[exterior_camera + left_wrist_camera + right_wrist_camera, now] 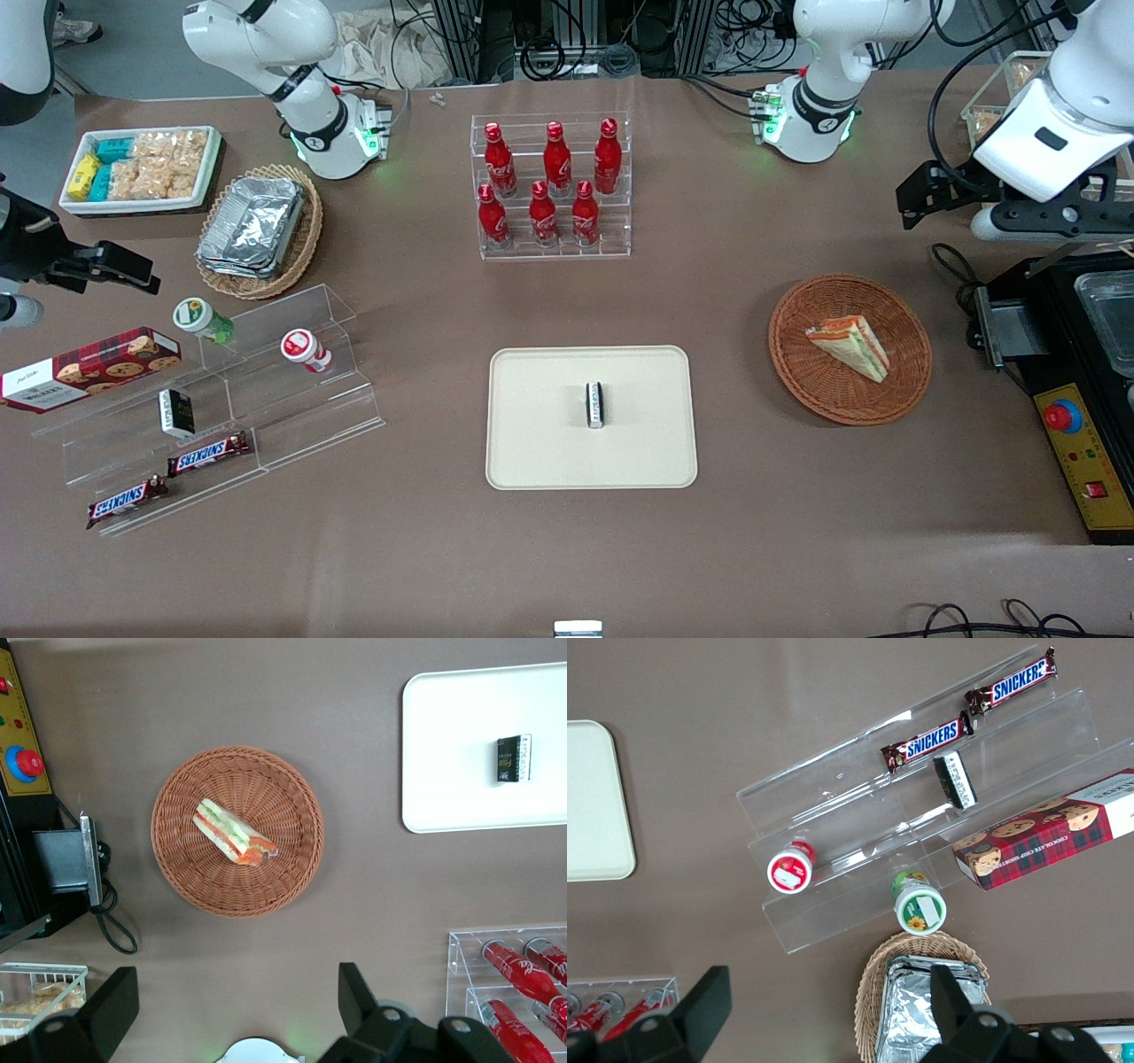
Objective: Place sandwich from basket to tray
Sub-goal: 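Move the left gripper over the wicker basket holding the sandwich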
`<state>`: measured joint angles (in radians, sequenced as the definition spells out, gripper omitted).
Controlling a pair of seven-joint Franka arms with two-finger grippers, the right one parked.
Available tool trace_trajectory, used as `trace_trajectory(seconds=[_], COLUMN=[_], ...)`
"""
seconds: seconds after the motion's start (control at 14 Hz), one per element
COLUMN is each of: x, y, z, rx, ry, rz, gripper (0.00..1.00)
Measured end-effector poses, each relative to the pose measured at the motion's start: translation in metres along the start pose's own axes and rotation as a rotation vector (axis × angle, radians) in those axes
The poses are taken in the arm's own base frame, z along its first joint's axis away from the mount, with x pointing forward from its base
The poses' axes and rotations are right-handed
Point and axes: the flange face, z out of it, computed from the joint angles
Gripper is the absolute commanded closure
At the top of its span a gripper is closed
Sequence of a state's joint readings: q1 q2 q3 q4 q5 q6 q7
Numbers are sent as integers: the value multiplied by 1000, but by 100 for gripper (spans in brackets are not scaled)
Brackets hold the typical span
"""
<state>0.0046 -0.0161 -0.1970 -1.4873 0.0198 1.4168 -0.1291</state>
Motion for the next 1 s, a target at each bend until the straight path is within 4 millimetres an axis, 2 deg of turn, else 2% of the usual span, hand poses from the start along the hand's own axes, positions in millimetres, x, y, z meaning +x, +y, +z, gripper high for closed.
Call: trace_trajectory(seconds=[0.5,0.64,0.86,1.0], x=[-2,-1,10,18], y=[-6,-7,-12,-36], z=[2,6,31,59], rx=[3,-11,2,13], ry=[-30,-47,-102,-143], rz=[-18,-160,-438,-538], gripper=[0,0,0,0])
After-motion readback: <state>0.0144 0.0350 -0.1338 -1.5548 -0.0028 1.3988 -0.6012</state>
